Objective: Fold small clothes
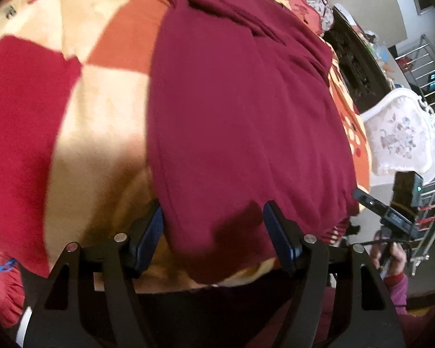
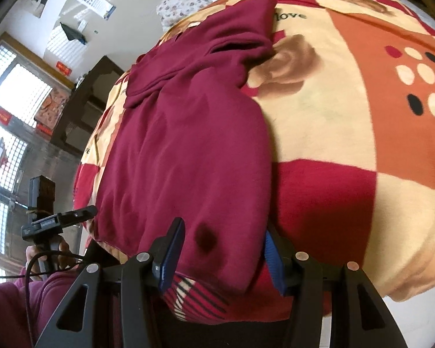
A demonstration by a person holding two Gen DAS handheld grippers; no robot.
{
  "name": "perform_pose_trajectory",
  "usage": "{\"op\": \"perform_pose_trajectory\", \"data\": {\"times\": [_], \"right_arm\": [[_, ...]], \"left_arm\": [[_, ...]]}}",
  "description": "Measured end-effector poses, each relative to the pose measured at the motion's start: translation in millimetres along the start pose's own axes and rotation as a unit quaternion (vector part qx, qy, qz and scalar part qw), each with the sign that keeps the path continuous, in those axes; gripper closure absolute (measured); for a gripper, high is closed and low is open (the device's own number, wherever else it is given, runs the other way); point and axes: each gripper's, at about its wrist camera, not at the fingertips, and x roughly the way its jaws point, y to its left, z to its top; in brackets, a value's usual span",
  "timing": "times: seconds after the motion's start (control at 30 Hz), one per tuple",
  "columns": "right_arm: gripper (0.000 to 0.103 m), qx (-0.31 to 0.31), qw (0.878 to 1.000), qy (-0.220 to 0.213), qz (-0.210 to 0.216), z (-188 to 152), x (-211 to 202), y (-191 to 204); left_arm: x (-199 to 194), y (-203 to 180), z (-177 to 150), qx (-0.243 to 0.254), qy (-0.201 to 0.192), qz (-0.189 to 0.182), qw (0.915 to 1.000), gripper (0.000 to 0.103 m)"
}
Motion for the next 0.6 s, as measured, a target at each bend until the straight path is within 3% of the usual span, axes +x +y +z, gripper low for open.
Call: {"op": "perform_pose_trajectory", "data": {"times": [0.1, 0.27, 0.37, 0.47, 0.5, 0.57, 0.6], "right_arm": [[0.048, 0.005, 1.0, 0.0, 0.012, 1.9, 4.9, -0.2], [0.046, 0.024, 0.999, -0.01, 0.033, 2.2, 9.8, -5.5], [0.046, 0.062, 0.995, -0.033, 0.07, -0.8, 10.0, -15.9], [0.047, 0.06, 0.994, -0.043, 0.08, -3.8, 9.9, -16.1], [0.054, 0.043, 0.996, -0.036, 0.071, -3.2, 10.3, -11.1], [0.078, 0.018, 0.997, -0.03, 0.069, -2.4, 9.0, -0.8], [0.089, 0.016, 0.996, -0.036, 0.077, -2.3, 6.3, 3.9]], "left_arm": [[1.7, -0.1, 0.4, 0.002, 0.002, -0.003, 1.0, 0.027], [3.7, -2.3, 3.3, 0.012, 0.009, -0.005, 0.9999, 0.024], [4.2, -1.0, 4.8, 0.007, 0.011, -0.024, 0.9996, 0.017], [2.4, 1.6, 4.1, -0.008, 0.006, -0.027, 0.9996, 0.02], [1.9, 0.5, 3.6, -0.006, 0.003, -0.017, 0.9998, 0.045], [4.5, -0.7, 4.1, -0.001, 0.013, -0.006, 0.9999, 0.093], [5.4, 1.1, 4.9, -0.009, 0.018, -0.014, 0.9997, 0.093]]}}
